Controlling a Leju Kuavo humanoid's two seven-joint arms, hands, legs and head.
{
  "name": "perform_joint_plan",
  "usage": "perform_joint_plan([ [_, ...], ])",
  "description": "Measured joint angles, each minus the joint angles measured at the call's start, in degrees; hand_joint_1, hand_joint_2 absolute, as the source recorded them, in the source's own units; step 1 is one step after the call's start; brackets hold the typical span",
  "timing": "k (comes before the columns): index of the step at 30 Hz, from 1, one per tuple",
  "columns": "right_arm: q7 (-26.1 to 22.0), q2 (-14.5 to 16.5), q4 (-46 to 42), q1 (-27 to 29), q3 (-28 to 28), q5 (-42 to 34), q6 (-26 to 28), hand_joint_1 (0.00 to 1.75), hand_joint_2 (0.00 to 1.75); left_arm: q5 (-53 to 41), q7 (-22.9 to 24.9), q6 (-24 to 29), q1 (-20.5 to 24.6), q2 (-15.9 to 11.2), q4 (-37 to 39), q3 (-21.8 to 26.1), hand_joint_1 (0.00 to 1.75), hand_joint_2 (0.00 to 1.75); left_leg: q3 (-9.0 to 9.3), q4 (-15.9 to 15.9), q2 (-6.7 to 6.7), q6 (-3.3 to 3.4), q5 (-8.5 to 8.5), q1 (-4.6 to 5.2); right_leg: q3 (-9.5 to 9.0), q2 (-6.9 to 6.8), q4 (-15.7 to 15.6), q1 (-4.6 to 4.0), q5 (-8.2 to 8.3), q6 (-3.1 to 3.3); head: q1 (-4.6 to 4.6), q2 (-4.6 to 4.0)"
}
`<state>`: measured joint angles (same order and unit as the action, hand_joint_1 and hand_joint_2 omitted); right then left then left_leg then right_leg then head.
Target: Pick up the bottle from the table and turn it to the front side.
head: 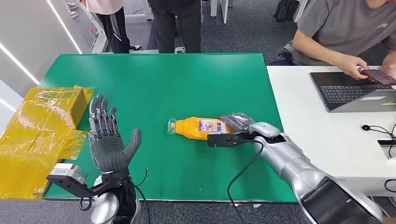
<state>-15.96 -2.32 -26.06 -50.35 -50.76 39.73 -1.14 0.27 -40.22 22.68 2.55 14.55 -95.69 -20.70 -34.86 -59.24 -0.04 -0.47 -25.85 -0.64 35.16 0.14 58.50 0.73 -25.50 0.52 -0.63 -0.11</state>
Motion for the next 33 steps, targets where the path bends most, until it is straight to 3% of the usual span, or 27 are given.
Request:
perform_joint_plan([
  [3, -0.27, 0.01, -1.95, 1.55, 2.04, -2.03, 4.93, 1.75, 1.75, -0.17, 0.0, 0.28, -0.34, -0.02, -0.7, 0.0, 0.0, 1.75, -0.04, 0.01, -0.04, 0.0, 0.0, 0.0, 0.01, -0.05, 0.0, -0.01, -0.02, -0.02, 0.01, 0.0],
  [6, -0.43, 0.27, -5.72, 4.94, 5.64, -5.9, 16.14, 1.75, 1.75, -0.04, 0.01, 0.09, -0.52, -0.01, -1.31, 0.0, 0.0, 1.75, -0.07, 0.01, -0.07, 0.0, 0.0, 0.0, 0.0, -0.09, 0.0, -0.01, -0.03, -0.03, 0.01, 0.0],
  [10, -2.01, 1.6, -15.94, 12.9, 13.38, -10.82, 30.11, 1.75, 1.75, 1.79, 0.0, -4.16, -0.59, 0.17, -1.6, 0.07, 0.0, 1.75, -0.08, 0.02, -0.15, 0.0, -0.02, -0.01, 0.0, -0.15, -0.01, -0.01, -0.07, -0.04, 0.01, 0.0],
  [14, -5.5, 4.09, -27.89, 22.79, 19.08, -12.97, 36.45, 1.75, 1.75, 2.76, 0.0, -6.95, -0.64, 0.31, -1.62, 0.19, 0.0, 1.75, -0.1, 0.03, -0.17, -0.01, -0.06, -0.01, 0.03, -0.16, -0.01, -0.01, -0.12, -0.03, 0.0, 0.0],
  [19, -9.99, 6.47, -37.94, 30.57, 22.46, -14.8, 38.24, 1.75, 1.75, 5.7, 0.0, -10.44, -0.71, 0.34, -1.59, 0.43, 0.0, 1.75, -0.11, 0.06, -0.14, -0.03, -0.07, -0.01, 0.05, -0.13, -0.01, -0.01, -0.16, -0.01, -0.01, 0.0],
  [26, -12.44, 8.19, -44.15, 34.45, 23.66, -14.84, 36.79, 1.75, 1.75, 9.12, 0.02, -18.26, -0.64, 0.49, -0.41, 0.66, 0.0, 1.75, -0.08, 0.05, -0.11, -0.03, -0.06, 0.0, 0.04, -0.11, -0.02, -0.01, -0.14, 0.0, -0.01, 0.0],
  [33, -12.17, 8.4, -45.34, 35.88, 22.91, -14.57, 25.48, 1.7, 1.75, 9.64, 0.02, -23.0, 0.47, 0.61, 5.33, -0.14, 0.0, 1.75, -0.06, 0.04, -0.08, -0.03, -0.06, 0.0, 0.06, -0.08, -0.03, 0.0, -0.13, 0.0, -0.01, 0.0],
])
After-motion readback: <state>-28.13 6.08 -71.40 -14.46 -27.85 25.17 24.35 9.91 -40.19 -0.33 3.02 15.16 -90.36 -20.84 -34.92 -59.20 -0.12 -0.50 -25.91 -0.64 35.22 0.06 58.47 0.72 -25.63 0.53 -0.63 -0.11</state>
